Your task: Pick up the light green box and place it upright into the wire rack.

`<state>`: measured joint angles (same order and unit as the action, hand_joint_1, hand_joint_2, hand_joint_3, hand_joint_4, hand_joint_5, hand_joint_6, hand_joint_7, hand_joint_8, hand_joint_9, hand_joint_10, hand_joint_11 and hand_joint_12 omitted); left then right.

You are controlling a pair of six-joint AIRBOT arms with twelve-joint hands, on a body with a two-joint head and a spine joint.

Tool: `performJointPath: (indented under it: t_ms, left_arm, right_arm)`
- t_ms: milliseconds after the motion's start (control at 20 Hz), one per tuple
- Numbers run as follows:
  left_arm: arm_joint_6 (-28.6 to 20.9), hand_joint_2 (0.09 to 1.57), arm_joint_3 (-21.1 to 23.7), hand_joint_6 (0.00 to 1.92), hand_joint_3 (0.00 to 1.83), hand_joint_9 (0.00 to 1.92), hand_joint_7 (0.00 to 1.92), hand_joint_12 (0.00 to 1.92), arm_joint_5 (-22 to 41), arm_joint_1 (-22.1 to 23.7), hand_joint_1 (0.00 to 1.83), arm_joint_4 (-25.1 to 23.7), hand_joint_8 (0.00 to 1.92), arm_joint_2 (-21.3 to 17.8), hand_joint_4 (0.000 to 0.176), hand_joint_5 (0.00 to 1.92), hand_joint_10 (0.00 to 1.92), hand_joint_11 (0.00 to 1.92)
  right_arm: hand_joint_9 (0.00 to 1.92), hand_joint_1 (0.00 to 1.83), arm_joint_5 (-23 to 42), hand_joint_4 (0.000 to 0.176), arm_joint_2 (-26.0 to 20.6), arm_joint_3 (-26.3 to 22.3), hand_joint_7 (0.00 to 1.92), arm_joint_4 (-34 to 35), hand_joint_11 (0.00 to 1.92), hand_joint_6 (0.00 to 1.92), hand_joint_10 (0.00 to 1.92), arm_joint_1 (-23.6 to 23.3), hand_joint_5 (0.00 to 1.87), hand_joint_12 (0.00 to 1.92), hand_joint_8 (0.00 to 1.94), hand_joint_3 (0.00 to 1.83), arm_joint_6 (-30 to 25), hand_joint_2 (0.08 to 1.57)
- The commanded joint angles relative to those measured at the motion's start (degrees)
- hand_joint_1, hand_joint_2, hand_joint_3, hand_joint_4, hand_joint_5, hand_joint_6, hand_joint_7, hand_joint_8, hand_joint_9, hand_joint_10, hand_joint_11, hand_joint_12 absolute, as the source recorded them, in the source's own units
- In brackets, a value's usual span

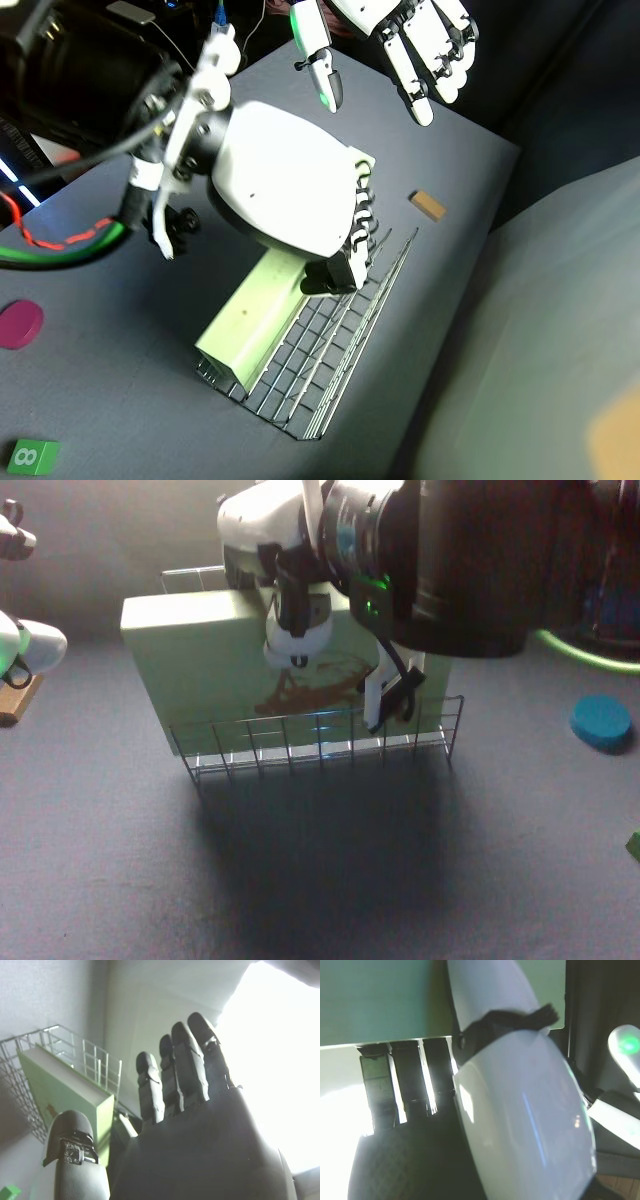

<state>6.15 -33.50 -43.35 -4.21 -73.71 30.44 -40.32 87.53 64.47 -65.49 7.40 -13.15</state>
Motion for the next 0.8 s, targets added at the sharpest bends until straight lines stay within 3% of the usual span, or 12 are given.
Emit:
performJointPath:
  t_ms: [0, 750]
  left_arm:
    - [0.10, 1.20, 0.17, 0.00, 0.01, 0.27, 0.25, 0.72, 0.74, 0.60, 0.12, -4.72, 0.00, -0.36, 0.101, 0.30, 0.00, 0.00]
    - [-0.21, 1.21, 1.08, 0.00, 0.00, 0.27, 0.24, 0.74, 0.67, 1.02, 0.10, -4.71, 0.00, -0.34, 0.101, 0.30, 0.00, 0.00]
  right_arm:
    - [0.83, 1.36, 2.52, 0.000, 0.28, 0.58, 0.91, -5.07, 0.77, 1.02, 1.44, -0.19, 0.82, 1.48, 1.14, 0.00, 0.16, 1.16]
    - [0.82, 1.36, 4.70, 0.000, 0.89, 1.66, 0.90, -7.50, 0.78, 1.05, 1.45, 2.57, 0.79, 1.50, 1.16, 0.00, 0.47, 1.17]
